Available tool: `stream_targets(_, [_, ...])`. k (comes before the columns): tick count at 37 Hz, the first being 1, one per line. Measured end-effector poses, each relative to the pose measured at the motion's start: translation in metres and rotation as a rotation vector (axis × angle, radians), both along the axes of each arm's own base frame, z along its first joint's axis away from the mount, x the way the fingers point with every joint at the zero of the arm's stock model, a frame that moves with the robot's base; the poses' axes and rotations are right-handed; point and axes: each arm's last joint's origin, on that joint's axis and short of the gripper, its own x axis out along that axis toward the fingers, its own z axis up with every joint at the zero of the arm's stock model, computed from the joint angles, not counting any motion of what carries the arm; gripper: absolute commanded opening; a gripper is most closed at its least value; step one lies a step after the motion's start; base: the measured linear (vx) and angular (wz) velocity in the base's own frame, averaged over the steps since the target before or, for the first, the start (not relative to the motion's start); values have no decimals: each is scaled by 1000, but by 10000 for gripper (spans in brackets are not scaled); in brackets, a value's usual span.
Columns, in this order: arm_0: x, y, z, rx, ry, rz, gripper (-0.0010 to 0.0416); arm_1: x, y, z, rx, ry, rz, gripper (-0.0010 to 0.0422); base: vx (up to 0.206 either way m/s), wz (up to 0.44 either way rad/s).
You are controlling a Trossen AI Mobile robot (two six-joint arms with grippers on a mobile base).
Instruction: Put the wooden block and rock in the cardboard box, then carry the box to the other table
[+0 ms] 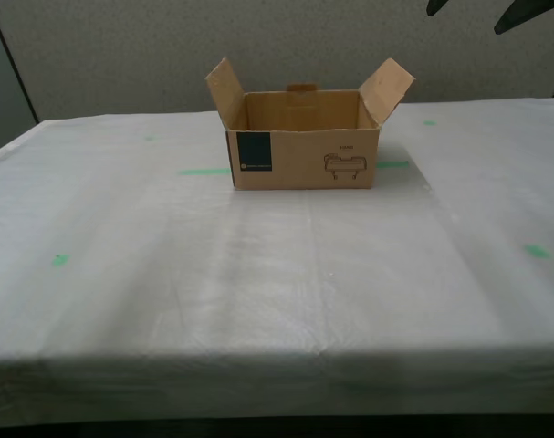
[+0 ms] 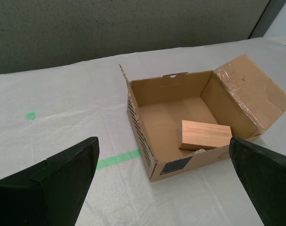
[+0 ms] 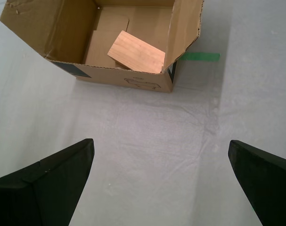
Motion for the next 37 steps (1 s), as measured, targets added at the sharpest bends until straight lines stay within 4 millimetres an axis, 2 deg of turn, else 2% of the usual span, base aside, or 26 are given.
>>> stream_targets(37, [0,0,0,0,0,0,399,0,0,0,0,0,0,378,0,0])
